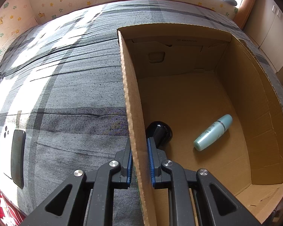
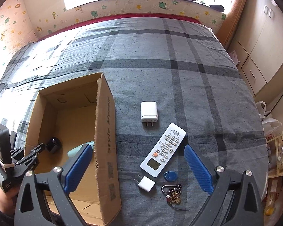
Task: Organize rigid objects
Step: 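Withdraw the open right tool back toward the remaining items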
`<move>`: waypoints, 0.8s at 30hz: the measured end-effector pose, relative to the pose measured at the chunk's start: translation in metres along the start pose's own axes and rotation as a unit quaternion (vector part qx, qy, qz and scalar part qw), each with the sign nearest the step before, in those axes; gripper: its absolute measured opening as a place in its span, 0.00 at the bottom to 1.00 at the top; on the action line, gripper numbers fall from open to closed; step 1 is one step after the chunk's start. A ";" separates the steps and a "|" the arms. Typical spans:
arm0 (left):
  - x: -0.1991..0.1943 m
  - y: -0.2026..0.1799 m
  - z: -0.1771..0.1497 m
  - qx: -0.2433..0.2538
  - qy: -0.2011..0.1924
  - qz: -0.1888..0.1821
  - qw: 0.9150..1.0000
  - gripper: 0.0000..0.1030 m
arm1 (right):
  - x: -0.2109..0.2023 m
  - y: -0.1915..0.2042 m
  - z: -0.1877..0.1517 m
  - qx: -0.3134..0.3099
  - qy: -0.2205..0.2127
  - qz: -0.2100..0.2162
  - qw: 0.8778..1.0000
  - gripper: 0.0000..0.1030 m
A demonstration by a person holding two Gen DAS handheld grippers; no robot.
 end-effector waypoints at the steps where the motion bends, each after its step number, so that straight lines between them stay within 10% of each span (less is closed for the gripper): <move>1: 0.000 0.000 0.000 0.001 0.000 0.001 1.000 0.15 | 0.000 -0.005 -0.001 0.006 0.000 0.000 1.000 0.98; 24: -0.004 -0.009 -0.003 0.006 -0.003 0.012 1.000 0.15 | 0.061 -0.076 -0.024 0.084 0.045 -0.028 0.995 1.00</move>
Point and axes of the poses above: each gripper's, at about its wrist camera, not at the fingertips, and x roughly the way its jaws point, y to its left, z to its top, the point moved 4 cm from there along x, roughly the way its jaws point, and after that the axes turned 13 degrees about z, right-handed, at the moved point
